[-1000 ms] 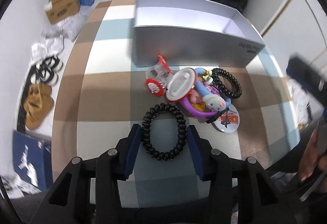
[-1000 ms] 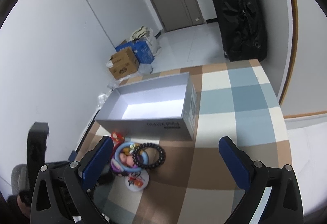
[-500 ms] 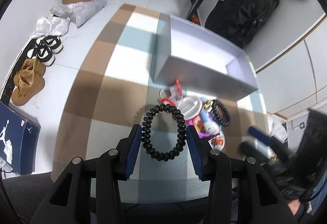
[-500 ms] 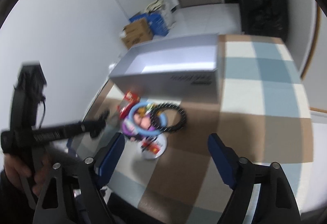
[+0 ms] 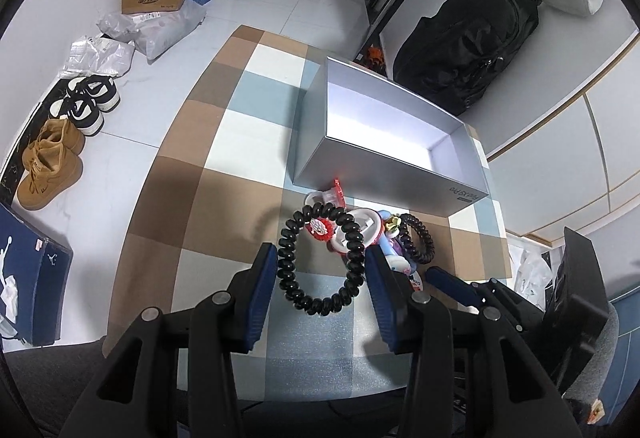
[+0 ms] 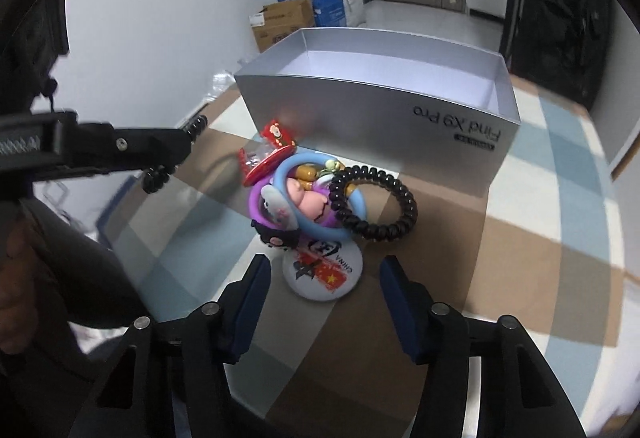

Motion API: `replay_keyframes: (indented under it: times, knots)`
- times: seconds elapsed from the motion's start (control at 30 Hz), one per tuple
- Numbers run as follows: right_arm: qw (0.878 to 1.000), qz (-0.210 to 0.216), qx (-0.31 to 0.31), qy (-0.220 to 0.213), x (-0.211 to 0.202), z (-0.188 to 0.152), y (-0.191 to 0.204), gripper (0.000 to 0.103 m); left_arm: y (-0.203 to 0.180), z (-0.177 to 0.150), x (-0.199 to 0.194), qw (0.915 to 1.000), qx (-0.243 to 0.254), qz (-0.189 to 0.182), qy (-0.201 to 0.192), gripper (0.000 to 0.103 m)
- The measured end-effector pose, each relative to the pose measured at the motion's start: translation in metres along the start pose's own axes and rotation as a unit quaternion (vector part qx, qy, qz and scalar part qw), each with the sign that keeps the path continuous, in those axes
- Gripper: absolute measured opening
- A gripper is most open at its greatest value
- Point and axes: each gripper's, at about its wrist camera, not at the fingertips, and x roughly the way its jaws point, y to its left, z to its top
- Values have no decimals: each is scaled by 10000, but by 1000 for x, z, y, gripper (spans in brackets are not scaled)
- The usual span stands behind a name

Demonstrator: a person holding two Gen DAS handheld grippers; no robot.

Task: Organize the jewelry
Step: 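Grasp the black coiled hair tie with the left gripper while the right grasps the round flag badge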

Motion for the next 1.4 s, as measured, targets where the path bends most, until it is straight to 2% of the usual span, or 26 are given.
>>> replay_keyframes:
  times: [0.13, 0.23, 0.4, 0.7, 0.9, 0.93, 0.97, 1.0, 1.03, 1.13, 1.23, 1.33, 1.37, 1.4]
  knots:
    - [9987, -400, -302, -29, 2, -1, 10, 41, 0, 0, 1, 10000, -22, -23, 19, 39]
    - [9968, -589, -532, -55, 1, -4, 21, 41, -1, 0, 0, 10000, 0, -22, 5, 39]
    - [9978, -470, -468, -1, 1, -5, 19, 41, -3, 0, 1, 10000, -12, -19, 9, 39]
    - [9992, 46, 388, 94, -21, -6, -17, 41, -7, 5, -4, 9997, -161, -122, -133, 39]
    - [9966, 243, 759, -196, -43, -2, -33, 41, -24, 11, -12, 9987, 5, -215, -462, 39]
    - [9960, 290, 798, -269, -47, 0, -35, 39, -28, 13, -13, 9984, 46, -222, -513, 39]
    - [9953, 334, 836, -357, -50, 3, -36, 20, -31, 14, -13, 9981, 80, -231, -559, 39]
    - [9948, 348, 862, -406, -52, 6, -36, 13, -33, 16, -13, 9979, 107, -229, -595, 39]
    - [9938, 368, 922, -494, -55, 10, -39, 12, -36, 18, -13, 9977, 152, -235, -623, 39]
    - [9903, 504, 1147, -593, -56, 18, -47, 12, -40, 25, -10, 9974, 217, -171, -661, 39]
    - [9896, 477, 1279, -460, -48, 18, -52, 12, -36, 29, -6, 9978, 97, -214, -628, 39]
    - [9909, 462, 1236, -278, -42, 12, -53, 16, -35, 32, -5, 9978, 60, -205, -631, 39]
    - [9926, 376, 1136, -202, -40, 10, -51, 20, -35, 33, -5, 9977, 43, -234, -630, 39]
    - [9937, 289, 1068, -181, -39, 9, -50, 33, -36, 34, -4, 9977, 26, -255, -623, 39]
